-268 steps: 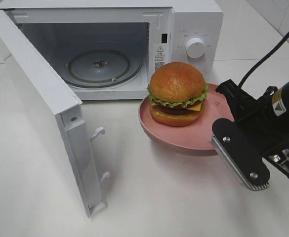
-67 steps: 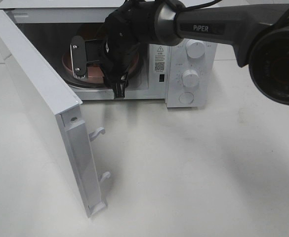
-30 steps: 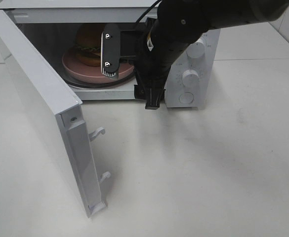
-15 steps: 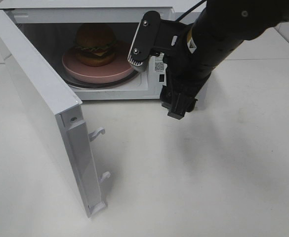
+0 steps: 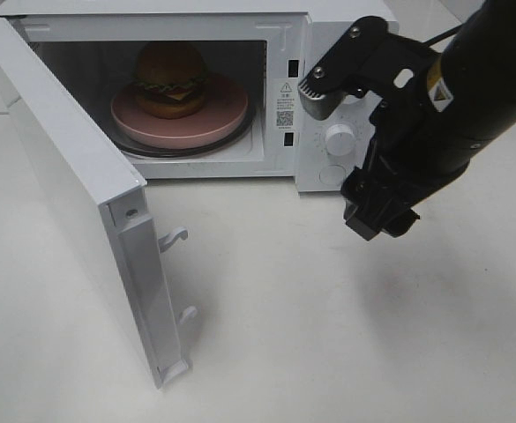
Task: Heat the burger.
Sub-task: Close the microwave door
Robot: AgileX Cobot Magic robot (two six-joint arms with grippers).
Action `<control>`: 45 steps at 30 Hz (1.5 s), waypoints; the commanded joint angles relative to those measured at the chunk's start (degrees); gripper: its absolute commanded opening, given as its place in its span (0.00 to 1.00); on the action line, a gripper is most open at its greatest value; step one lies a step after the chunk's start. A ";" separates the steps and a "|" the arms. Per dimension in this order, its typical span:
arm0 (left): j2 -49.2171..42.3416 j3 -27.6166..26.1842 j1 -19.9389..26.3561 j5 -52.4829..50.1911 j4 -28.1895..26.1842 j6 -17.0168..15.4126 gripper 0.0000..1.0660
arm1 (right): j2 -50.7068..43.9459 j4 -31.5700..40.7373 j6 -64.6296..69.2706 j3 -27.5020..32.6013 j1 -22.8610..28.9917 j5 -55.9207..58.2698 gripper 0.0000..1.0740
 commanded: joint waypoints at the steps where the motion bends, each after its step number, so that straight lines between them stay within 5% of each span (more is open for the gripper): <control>1: -0.97 0.17 0.23 -0.69 -0.46 -0.06 0.94 | -3.44 0.23 4.41 1.03 0.17 3.72 0.71; 16: -0.97 0.17 0.23 -0.69 -0.46 -0.06 0.94 | -11.63 5.79 6.76 2.23 0.17 18.33 0.71; 36: -0.97 0.17 0.23 -0.69 -0.46 -0.06 0.94 | -30.25 6.47 9.00 16.79 0.00 18.62 0.71; 45: -0.97 0.17 0.23 -0.69 -0.46 -0.06 0.94 | -41.31 11.17 8.82 22.35 -13.41 17.07 0.71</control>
